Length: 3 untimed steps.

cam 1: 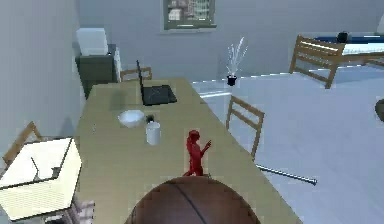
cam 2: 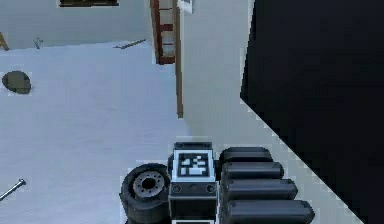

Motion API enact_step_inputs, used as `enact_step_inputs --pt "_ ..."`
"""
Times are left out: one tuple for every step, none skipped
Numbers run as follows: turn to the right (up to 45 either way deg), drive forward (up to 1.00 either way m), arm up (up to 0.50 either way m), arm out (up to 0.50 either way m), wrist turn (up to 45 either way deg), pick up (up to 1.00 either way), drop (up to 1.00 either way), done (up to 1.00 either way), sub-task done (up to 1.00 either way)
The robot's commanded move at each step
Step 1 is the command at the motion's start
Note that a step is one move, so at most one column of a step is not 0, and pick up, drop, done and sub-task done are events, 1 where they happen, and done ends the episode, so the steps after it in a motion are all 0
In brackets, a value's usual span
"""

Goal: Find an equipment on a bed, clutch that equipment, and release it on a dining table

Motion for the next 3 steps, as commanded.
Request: enact_step_inputs --pt "45.0 0.0 0.0 0.0 0.0 0.0 0.0 0.0 0.0" --pt "9.0 0.0 0.0 0.0 0.0 0.0 0.0 0.0 0.0" --pt "-45.0 0.0 0.0 0.0 0.0 0.0 0.0 0.0 0.0"
